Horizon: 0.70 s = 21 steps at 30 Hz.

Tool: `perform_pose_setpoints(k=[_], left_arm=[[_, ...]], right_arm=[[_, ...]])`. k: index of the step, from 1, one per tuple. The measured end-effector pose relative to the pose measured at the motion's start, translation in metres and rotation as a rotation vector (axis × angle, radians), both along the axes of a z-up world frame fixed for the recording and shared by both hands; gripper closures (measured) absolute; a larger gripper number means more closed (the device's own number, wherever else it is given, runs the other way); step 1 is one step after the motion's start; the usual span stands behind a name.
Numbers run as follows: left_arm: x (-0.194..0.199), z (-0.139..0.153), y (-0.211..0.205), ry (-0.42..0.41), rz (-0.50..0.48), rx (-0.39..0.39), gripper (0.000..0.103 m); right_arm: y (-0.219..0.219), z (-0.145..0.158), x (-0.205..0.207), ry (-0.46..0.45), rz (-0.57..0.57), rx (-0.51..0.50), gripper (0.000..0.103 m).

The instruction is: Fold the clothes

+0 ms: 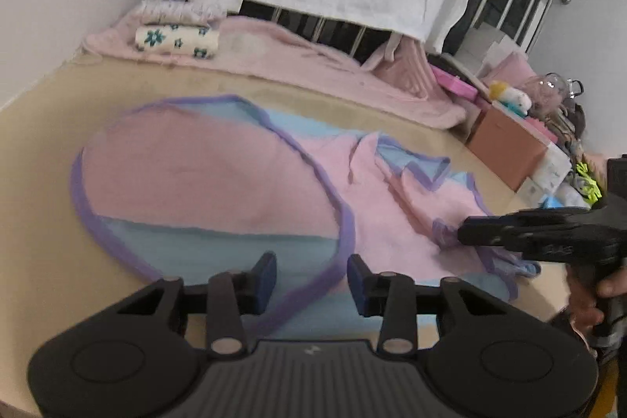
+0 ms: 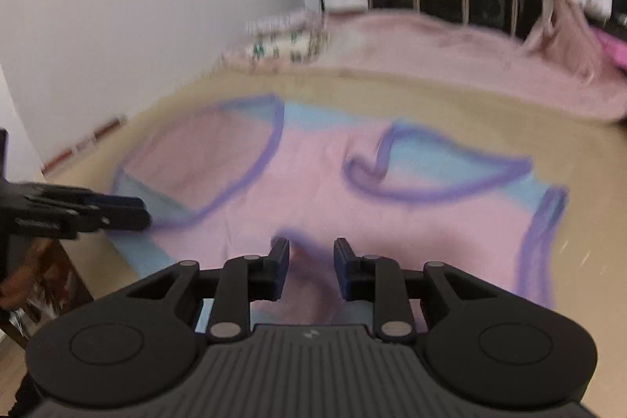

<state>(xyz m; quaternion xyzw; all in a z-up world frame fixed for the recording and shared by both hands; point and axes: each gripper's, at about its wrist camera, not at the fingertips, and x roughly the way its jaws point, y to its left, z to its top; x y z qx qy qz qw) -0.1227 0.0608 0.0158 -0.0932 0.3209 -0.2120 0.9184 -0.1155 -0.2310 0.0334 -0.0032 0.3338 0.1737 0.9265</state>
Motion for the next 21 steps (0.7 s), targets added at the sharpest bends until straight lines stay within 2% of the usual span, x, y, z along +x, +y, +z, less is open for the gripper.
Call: perform_pose_setpoints(k=[2, 4, 7, 9, 12, 15, 16, 17, 19, 21], left_arm=[[-0.009, 0.001, 0.001, -0.025, 0.004, 0.032, 0.075], [-0.02, 0.004, 0.005, -0.072, -0.01, 0.029, 0.073], [-0.031, 0.006, 0.017, -0.141, -0.104, 0.002, 0.06], [-0.029, 0.003, 0.022, -0.149, -0.145, 0.015, 0.058], [-0.022, -0.003, 0.025, -0.13, -0.181, 0.046, 0.065], [-0.018, -0.007, 0.027, -0.121, -0.221, 0.073, 0.076], [-0.02, -0.008, 0.027, -0.129, -0.228, 0.089, 0.087], [-0.023, -0.009, 0.026, -0.139, -0.234, 0.107, 0.097], [-0.028, -0.01, 0.026, -0.16, -0.247, 0.143, 0.097], [-0.029, -0.01, 0.028, -0.162, -0.234, 0.14, 0.093]], right_arm=[[0.012, -0.013, 0.003, -0.008, -0.023, -0.045, 0.079], [0.011, -0.008, -0.008, -0.022, -0.043, -0.056, 0.079], [-0.003, 0.004, -0.036, -0.067, -0.065, -0.043, 0.073], [-0.011, 0.006, -0.061, -0.092, -0.058, -0.059, 0.073], [-0.012, -0.001, -0.086, -0.093, -0.018, -0.074, 0.073], [-0.003, -0.012, -0.09, -0.073, -0.046, -0.105, 0.073], [-0.002, -0.014, -0.089, -0.075, -0.046, -0.095, 0.073], [-0.003, -0.016, -0.089, -0.078, -0.044, -0.079, 0.079], [-0.002, -0.022, -0.088, -0.084, -0.041, -0.075, 0.088], [-0.001, -0.023, -0.087, -0.091, -0.039, -0.087, 0.089]])
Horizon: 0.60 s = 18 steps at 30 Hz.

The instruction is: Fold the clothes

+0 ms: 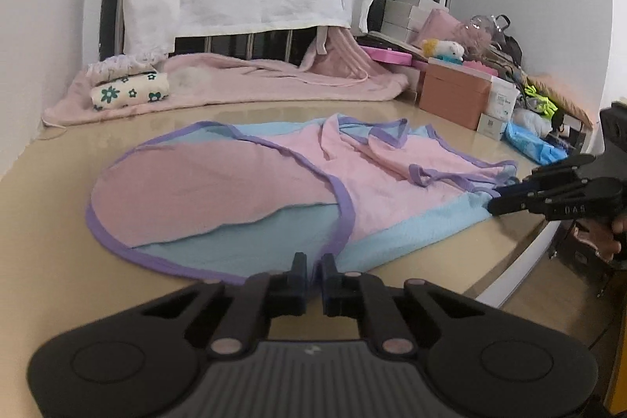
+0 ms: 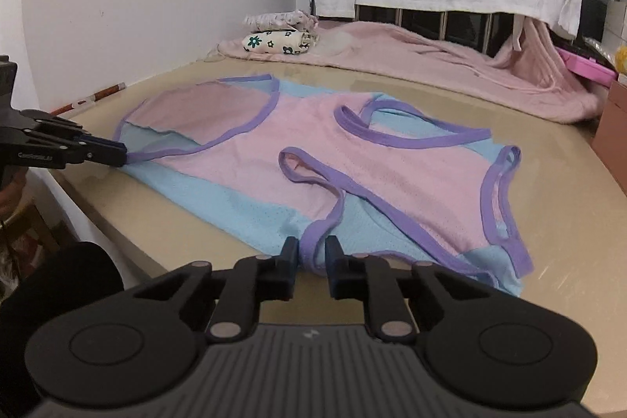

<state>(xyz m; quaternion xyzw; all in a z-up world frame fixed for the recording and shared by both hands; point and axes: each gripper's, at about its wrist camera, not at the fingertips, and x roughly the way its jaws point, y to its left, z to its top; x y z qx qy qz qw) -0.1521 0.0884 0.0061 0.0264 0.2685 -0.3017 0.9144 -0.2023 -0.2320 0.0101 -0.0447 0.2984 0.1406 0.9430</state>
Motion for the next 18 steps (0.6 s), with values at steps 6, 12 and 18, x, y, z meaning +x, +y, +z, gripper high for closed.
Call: perform_pose_setpoints(k=[6, 12, 18], left_arm=[[0.002, 0.005, 0.004, 0.004, -0.055, -0.011, 0.072], [0.007, 0.0, 0.001, -0.005, -0.1, 0.022, 0.102], [0.043, 0.029, -0.008, -0.073, -0.121, 0.037, 0.103]], right_arm=[[0.002, 0.008, 0.001, -0.023, 0.023, 0.018, 0.087], [0.001, 0.001, 0.004, -0.014, 0.02, 0.027, 0.099], [-0.023, 0.03, 0.029, -0.104, -0.009, 0.1, 0.099]])
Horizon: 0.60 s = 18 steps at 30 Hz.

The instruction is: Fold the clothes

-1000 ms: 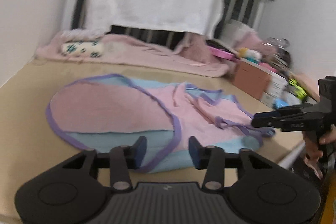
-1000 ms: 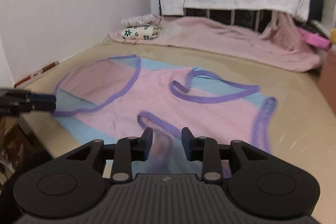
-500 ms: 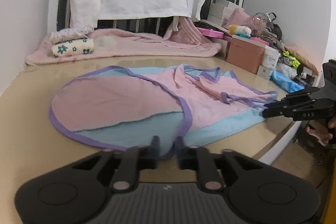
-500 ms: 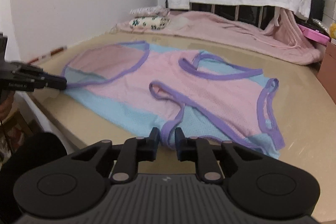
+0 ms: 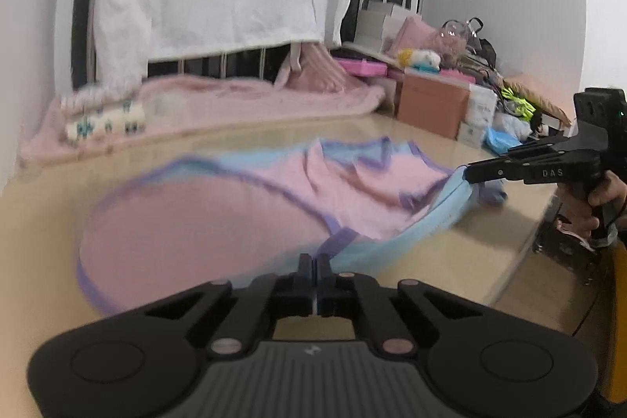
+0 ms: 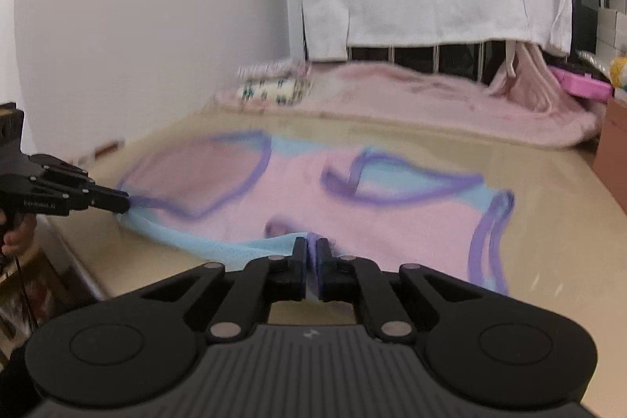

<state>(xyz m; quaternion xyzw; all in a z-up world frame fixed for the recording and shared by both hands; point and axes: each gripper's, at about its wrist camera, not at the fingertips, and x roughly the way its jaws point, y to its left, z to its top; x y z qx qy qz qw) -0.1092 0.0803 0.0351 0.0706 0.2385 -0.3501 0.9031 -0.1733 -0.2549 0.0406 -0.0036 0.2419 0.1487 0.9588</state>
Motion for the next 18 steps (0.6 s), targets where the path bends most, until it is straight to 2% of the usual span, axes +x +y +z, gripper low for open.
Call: perform_pose_setpoints(k=[4, 6, 8, 9, 10, 11, 12, 13, 14, 15, 17, 18], left_arm=[[0.049, 0.014, -0.024, -0.062, 0.022, 0.089, 0.103], [0.079, 0.013, -0.033, -0.029, 0.058, 0.081, 0.1], [0.101, 0.011, -0.032, 0.043, 0.12, 0.081, 0.09], [0.107, 0.011, -0.027, 0.078, 0.133, 0.074, 0.088], [0.106, 0.012, -0.016, 0.096, 0.151, 0.044, 0.088], [0.104, 0.013, -0.003, 0.108, 0.171, 0.007, 0.083], [0.101, 0.013, 0.01, 0.121, 0.192, -0.03, 0.079], [0.095, 0.012, 0.021, 0.12, 0.203, -0.056, 0.07], [0.088, 0.01, 0.032, 0.116, 0.211, -0.079, 0.063], [0.083, 0.006, 0.038, 0.115, 0.215, -0.081, 0.06], [0.078, -0.004, 0.044, 0.124, 0.22, -0.065, 0.059], [0.077, -0.009, 0.045, 0.134, 0.221, -0.05, 0.059]], right_arm=[[-0.015, 0.011, 0.056, 0.018, -0.028, -0.033, 0.099], [-0.019, 0.007, 0.086, 0.058, -0.076, -0.052, 0.098], [-0.017, 0.003, 0.105, 0.091, -0.132, -0.078, 0.092], [-0.017, 0.002, 0.114, 0.108, -0.159, -0.091, 0.09], [-0.019, 0.004, 0.112, 0.095, -0.163, -0.106, 0.085], [-0.023, 0.01, 0.104, 0.069, -0.173, -0.112, 0.073], [-0.032, 0.016, 0.09, 0.046, -0.166, -0.103, 0.066], [-0.041, 0.022, 0.076, 0.023, -0.158, -0.094, 0.058], [-0.048, 0.024, 0.063, 0.025, -0.119, -0.093, 0.055], [-0.056, 0.025, 0.05, 0.029, -0.078, -0.092, 0.054], [-0.068, 0.015, 0.024, 0.035, -0.024, -0.113, 0.044], [-0.071, 0.008, 0.018, 0.057, -0.023, -0.111, 0.044]])
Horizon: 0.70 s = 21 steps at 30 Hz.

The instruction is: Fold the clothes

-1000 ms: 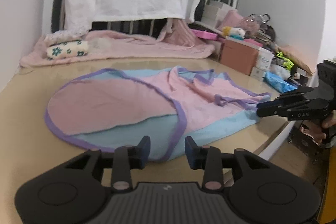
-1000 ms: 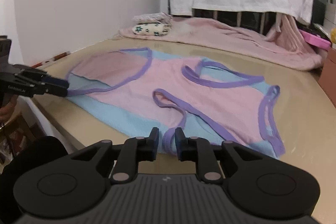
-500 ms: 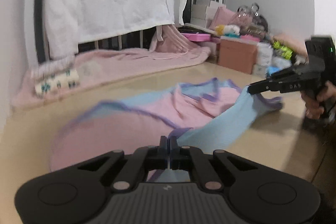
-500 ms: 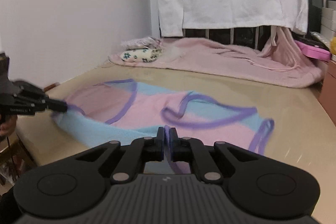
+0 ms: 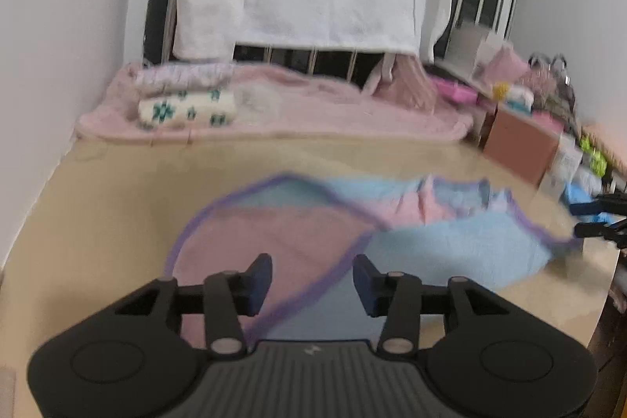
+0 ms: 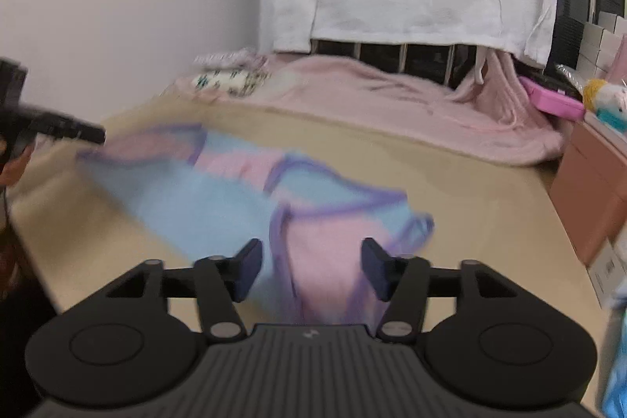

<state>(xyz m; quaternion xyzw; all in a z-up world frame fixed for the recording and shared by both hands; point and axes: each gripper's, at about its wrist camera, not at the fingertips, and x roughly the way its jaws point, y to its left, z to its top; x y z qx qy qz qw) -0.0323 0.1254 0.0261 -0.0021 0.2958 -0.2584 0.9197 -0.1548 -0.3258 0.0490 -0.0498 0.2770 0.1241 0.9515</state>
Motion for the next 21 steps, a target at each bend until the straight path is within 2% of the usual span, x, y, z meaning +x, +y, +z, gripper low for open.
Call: perform_pose_setpoints(k=[1, 3, 4, 5, 6, 7, 8, 9, 10, 11, 12, 13, 15, 17, 21], left_arm=[[-0.001, -0.005, 0.001, 0.012, 0.0, 0.014, 0.059], [-0.002, -0.012, 0.001, 0.016, 0.005, 0.029, 0.061], [-0.002, -0.013, 0.001, 0.02, 0.011, 0.032, 0.063], [-0.001, -0.014, 0.001, 0.024, 0.016, 0.035, 0.063], [-0.001, -0.015, 0.001, 0.02, 0.022, 0.046, 0.063], [-0.001, -0.015, 0.0, 0.013, 0.027, 0.06, 0.068], [-0.001, -0.015, -0.001, 0.007, 0.033, 0.073, 0.07], [-0.002, -0.015, 0.001, 0.006, 0.038, 0.067, 0.07], [-0.004, -0.014, 0.004, 0.008, 0.044, 0.056, 0.07], [-0.006, -0.014, 0.007, 0.009, 0.05, 0.045, 0.069], [-0.008, -0.013, 0.009, 0.011, 0.056, 0.034, 0.068], [-0.01, -0.013, 0.012, 0.013, 0.062, 0.022, 0.067], [-0.013, -0.011, 0.018, 0.014, 0.074, 0.006, 0.062], [-0.016, -0.01, 0.024, 0.008, 0.078, 0.003, 0.06], [-0.016, -0.008, 0.027, 0.02, 0.063, -0.046, 0.06]], right_arm=[[-0.003, -0.006, -0.005, 0.022, -0.002, 0.002, 0.044], [-0.001, -0.019, -0.007, 0.069, 0.01, -0.02, 0.057], [0.0, -0.022, -0.005, 0.06, 0.002, -0.05, 0.086], [0.001, -0.025, -0.002, 0.049, -0.007, -0.08, 0.094], [-0.003, -0.023, 0.003, 0.028, -0.065, -0.065, 0.094], [-0.008, -0.021, 0.008, 0.008, -0.124, -0.046, 0.094], [-0.013, -0.019, 0.017, 0.027, -0.162, -0.033, 0.092], [-0.017, -0.018, 0.026, 0.048, -0.199, -0.019, 0.089], [-0.022, -0.017, 0.035, 0.069, -0.236, -0.006, 0.079], [-0.019, -0.017, 0.039, 0.058, -0.287, -0.037, 0.067], [-0.017, -0.016, 0.042, 0.046, -0.338, -0.07, 0.06], [-0.014, -0.016, 0.046, 0.034, -0.388, -0.104, 0.055], [-0.006, -0.01, 0.041, -0.019, -0.454, -0.131, 0.056], [0.006, -0.001, 0.032, -0.077, -0.406, -0.119, 0.059], [0.039, 0.002, 0.036, -0.032, -0.176, -0.064, 0.062]])
